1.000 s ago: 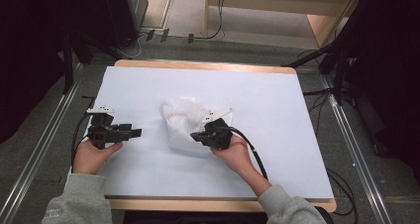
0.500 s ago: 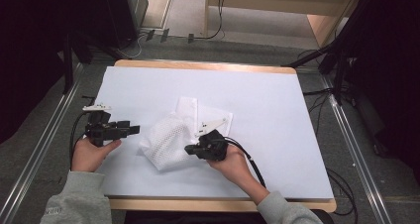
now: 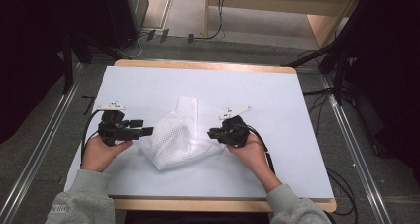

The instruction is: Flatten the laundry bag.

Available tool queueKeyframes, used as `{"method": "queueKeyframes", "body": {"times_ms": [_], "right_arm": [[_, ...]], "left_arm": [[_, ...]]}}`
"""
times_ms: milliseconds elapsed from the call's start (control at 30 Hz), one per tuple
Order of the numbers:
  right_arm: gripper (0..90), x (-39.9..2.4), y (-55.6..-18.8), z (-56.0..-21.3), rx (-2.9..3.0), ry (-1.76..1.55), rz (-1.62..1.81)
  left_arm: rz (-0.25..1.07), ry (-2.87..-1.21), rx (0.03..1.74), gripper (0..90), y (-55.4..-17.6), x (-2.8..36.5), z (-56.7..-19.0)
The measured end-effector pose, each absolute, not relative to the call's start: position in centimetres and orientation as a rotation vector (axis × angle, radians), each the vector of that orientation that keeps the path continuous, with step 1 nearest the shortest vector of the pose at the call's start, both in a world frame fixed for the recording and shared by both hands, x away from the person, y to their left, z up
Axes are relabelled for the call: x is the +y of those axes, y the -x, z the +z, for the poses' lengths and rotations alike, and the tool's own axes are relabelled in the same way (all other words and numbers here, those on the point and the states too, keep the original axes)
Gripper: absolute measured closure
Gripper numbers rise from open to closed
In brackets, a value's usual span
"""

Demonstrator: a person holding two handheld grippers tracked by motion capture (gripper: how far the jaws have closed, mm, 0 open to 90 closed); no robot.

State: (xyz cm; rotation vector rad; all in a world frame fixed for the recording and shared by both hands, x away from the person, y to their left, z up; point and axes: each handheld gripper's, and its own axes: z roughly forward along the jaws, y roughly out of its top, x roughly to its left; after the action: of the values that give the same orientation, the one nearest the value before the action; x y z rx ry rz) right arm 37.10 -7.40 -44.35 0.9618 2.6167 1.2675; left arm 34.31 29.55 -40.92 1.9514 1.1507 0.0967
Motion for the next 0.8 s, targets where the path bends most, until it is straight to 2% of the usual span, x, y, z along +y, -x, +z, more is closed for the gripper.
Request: {"method": "queueKeyframes", "body": {"times_ms": [200,367,433,500,533,567,600,633,733,767,800], "right_arm": [[75.9,-9.3,-39.4,-45.0,2.567,-1.039,1.192],[68.1,-11.3,-41.4,-45.6,2.507,-1.132,1.179],[59.4,-12.3,-42.6,-46.1,2.511,-1.203,1.146],[57.4,-12.5,-42.9,-46.1,2.503,-1.205,1.124],[52.8,-12.8,-43.4,-46.1,2.476,-1.208,1.124],[52.8,-12.8,-43.4,-46.1,2.476,-1.208,1.124],[52.0,-12.9,-43.6,-46.2,2.455,-1.205,1.130],[51.1,-12.9,-44.0,-46.7,2.445,-1.195,1.143],[51.2,-12.5,-44.8,-47.0,2.480,-1.189,1.084],[53.2,-12.4,-44.9,-47.0,2.476,-1.180,1.086],[53.2,-12.4,-44.9,-47.0,2.476,-1.180,1.086]], "left_arm": [[0.091,-1.992,1.113,34.5,-35.3,28.1,-41.4],[0.052,-2.000,1.112,38.8,-35.8,27.5,-41.8],[0.023,-1.986,1.119,45.4,-35.7,27.4,-42.1],[0.011,-1.983,1.120,47.6,-35.7,27.4,-42.2],[-0.011,-1.982,1.129,55.3,-35.5,27.4,-42.2],[-0.011,-1.982,1.129,59.9,-35.5,27.4,-42.2],[-0.028,-1.981,1.139,59.9,-35.4,27.4,-42.2],[-0.045,-1.982,1.142,70.0,-35.3,27.4,-42.2],[-0.080,-1.977,1.141,83.7,-34.9,27.3,-42.0],[-0.085,-1.976,1.142,87.5,-34.7,27.4,-41.9],[-0.087,-1.975,1.133,87.5,-34.6,27.5,-41.8]]}}
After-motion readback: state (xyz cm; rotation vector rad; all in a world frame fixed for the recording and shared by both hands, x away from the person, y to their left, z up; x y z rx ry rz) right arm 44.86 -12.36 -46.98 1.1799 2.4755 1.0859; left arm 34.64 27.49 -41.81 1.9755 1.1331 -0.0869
